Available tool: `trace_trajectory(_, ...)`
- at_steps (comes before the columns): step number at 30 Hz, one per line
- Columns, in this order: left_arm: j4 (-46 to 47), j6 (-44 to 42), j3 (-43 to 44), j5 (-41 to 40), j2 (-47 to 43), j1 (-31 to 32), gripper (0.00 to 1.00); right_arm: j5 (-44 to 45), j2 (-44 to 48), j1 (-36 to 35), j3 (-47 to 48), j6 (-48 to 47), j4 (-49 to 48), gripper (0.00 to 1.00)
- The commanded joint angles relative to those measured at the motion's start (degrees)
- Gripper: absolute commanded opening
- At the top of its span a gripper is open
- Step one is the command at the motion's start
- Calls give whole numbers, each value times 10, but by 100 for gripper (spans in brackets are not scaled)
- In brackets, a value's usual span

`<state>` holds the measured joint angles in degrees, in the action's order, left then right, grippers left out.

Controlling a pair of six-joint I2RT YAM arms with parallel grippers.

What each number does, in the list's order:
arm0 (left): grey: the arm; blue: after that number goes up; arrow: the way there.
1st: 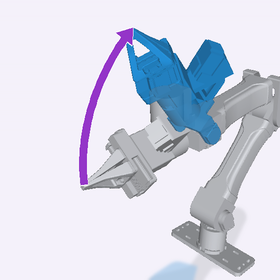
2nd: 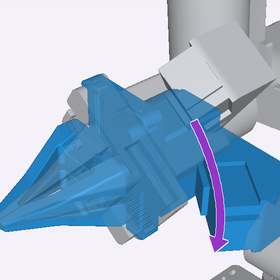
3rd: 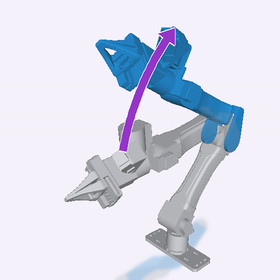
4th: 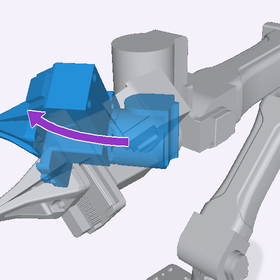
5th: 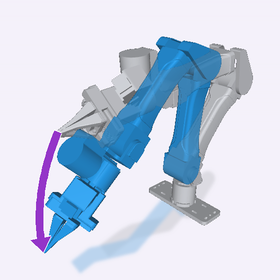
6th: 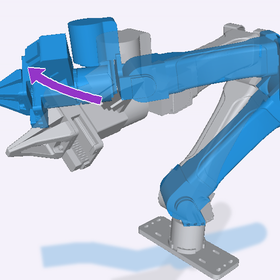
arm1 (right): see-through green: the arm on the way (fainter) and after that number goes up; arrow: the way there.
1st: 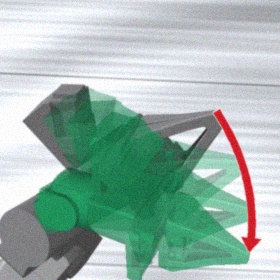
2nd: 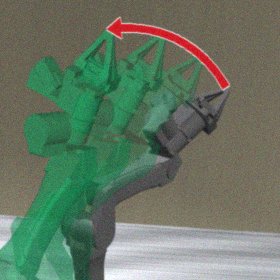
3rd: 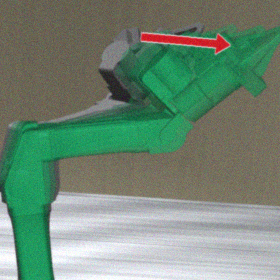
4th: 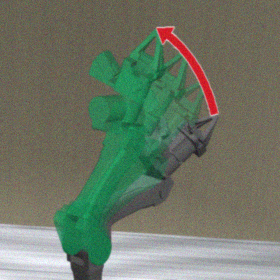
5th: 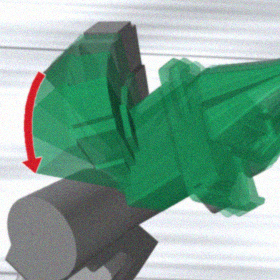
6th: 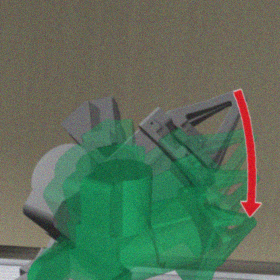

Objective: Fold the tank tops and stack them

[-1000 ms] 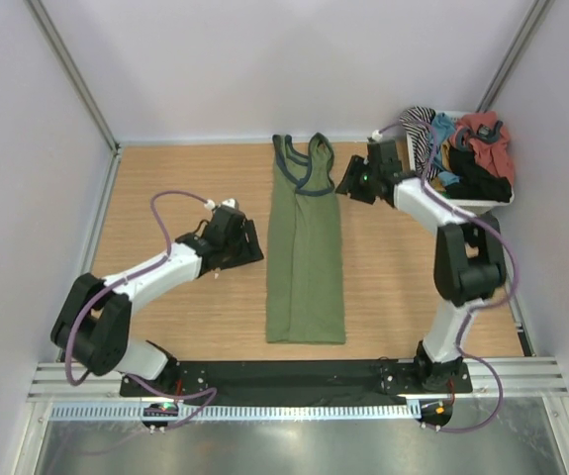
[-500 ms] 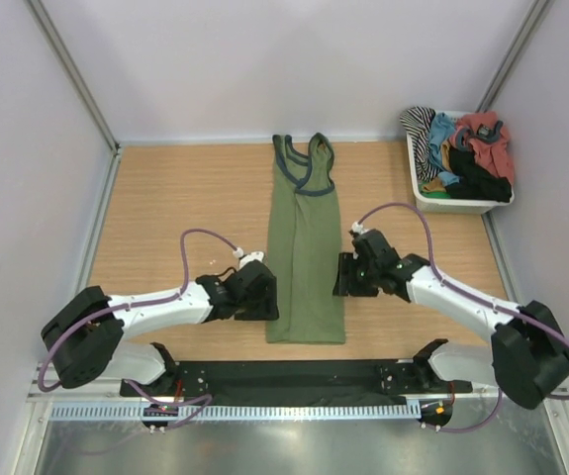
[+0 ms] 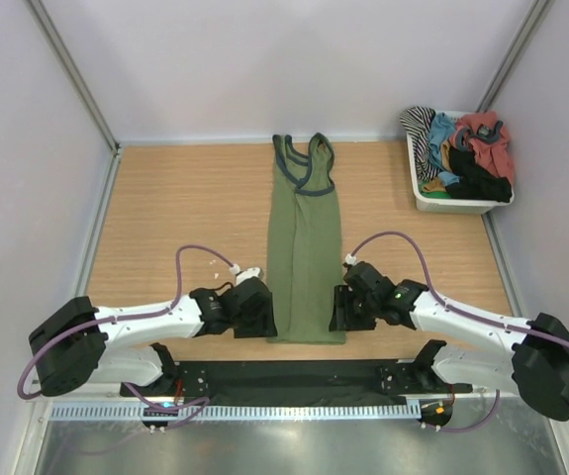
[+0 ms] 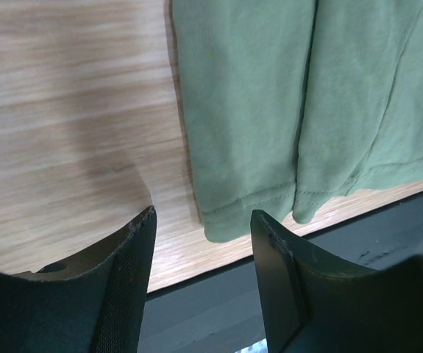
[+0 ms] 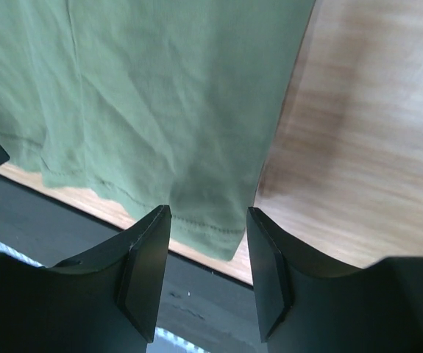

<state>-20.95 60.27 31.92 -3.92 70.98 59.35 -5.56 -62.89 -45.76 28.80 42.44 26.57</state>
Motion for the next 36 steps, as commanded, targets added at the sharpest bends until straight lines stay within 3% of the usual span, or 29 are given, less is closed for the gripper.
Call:
trace_trajectory(1,-1,23,-5,9,4,16,55,-2,26,-24,-9,38,23,52)
trace_trajectory(12,18,59,-22,-7,3,43,50,-1,19,-41,-40,67,-2,45)
trace_trajectory(13,20,60,-20,-7,4,43,47,-1,15,-42,-41,67,-9,44)
trace_trajectory(16,35,60,-19,0,15,43,43,-5,9,-42,-42,66,-20,30)
trace_trajectory(17,43,61,-20,2,19,43,39,-9,9,-42,-42,65,-21,21)
trace_trajectory(20,56,63,-20,8,32,43,33,-9,19,-43,-36,62,-14,12)
trace_trajectory(26,59,63,-22,6,36,43,17,-7,34,-43,-30,60,-5,5)
trace_trajectory(27,59,61,-20,6,36,43,12,-7,33,-43,-30,60,-5,3)
trace_trajectory(28,56,59,-18,4,36,43,1,-8,32,-43,-29,59,-5,1)
trace_trajectory(36,-39,8,73,-51,14,37,0,45,37,-43,62,20,54,1)
